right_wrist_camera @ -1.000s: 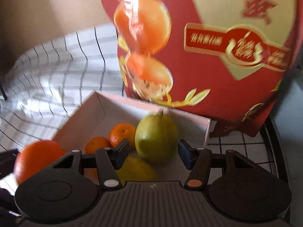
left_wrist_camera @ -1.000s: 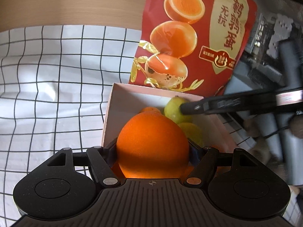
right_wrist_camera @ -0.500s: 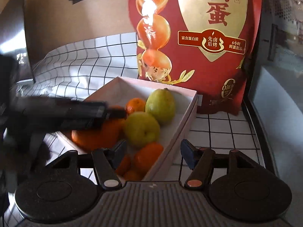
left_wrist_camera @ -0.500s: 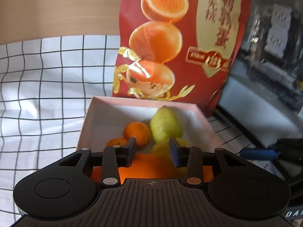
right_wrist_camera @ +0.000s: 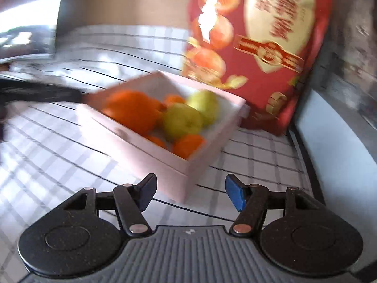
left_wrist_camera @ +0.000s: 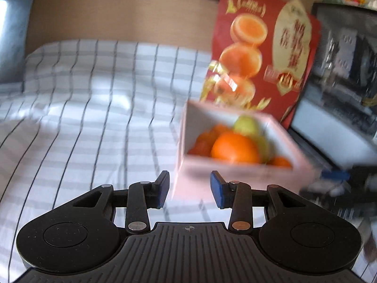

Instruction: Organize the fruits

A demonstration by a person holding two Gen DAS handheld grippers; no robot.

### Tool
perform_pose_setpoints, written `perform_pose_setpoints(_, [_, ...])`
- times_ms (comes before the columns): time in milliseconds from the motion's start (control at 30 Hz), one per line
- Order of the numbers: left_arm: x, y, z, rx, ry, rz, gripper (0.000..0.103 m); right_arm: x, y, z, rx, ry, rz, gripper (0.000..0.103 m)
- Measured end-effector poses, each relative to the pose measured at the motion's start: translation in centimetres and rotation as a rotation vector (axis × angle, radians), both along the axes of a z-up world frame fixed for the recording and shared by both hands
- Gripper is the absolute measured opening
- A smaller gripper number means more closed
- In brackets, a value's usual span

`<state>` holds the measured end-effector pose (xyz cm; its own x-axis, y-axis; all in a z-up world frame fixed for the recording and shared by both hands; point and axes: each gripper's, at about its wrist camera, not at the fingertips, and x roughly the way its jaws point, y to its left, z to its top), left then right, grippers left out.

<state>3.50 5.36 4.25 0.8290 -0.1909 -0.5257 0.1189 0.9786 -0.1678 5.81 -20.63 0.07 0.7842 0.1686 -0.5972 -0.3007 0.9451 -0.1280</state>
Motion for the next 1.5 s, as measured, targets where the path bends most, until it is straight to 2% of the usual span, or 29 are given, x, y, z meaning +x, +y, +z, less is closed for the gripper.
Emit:
perform_pose_setpoints(100, [-1.4,-0.7,-1.4,0.077,0.042,0.022,0.042,0.9,-1.8,-0.6,0.108,0.069,-0.062,0.075])
perform_pose_setpoints(167, [-2.3,-1.4,-2.3,0.118,0.057,0.046,0.042,0.3,-1.9,-0.9,0.132,0.080,-0.101,0.074])
perform_pose_setpoints(267, [-2.8,-2.3,-3.4,0.112,0.077,0.036,0.045,-1.0,-0.8,-1.8,0.156,0.122,-0.098,0.074])
perform_pose_setpoints(333, [-2.9,-3.1,-3.6,0.129,0.061,0.035,0.047,-1.7,0.4,-2.4,0.159,0.141,-0.089,0.076])
perform_pose_setpoints(433, [-3.0,-4.0,-3.7,0.108,0.063,0.023,0.047,-2.6,2.5,-2.8,0.137,0.106,-0.088,0.078])
perform_pose_setpoints(533, [-2.4,-4.9,-3.8,0.131,0.067,0.021,0.047,-2.1,3.9,-2.9,0.139,0.104,-0.088,0.079])
perform_pose_setpoints(567, [-2.1,-4.9,-3.8,0.133,0.067,0.026,0.046,-1.9,4.3,-2.9,0.134,0.097,-0.093,0.082])
perform_pose_setpoints(700, [-1.7,-5.2,-3.7,0.153,0.070,0.040,0.046,-1.0,4.1,-3.4,0.158,0.093,-0.127,0.093])
perform_pose_setpoints(800, [-1.8,-5.6,-3.7,0.185,0.069,0.040,0.047,-1.1,3.6,-3.6,0.160,0.077,-0.123,0.096])
perform_pose_setpoints(900, [-1.8,-5.5,-3.7,0.184,0.069,0.039,0.047,-1.0,3.5,-3.7,0.157,0.075,-0.144,0.099])
perform_pose_setpoints(1500, [-1.8,-5.5,-3.7,0.182,0.069,0.038,0.047,-1.0,3.3,-3.7,0.160,0.076,-0.169,0.100])
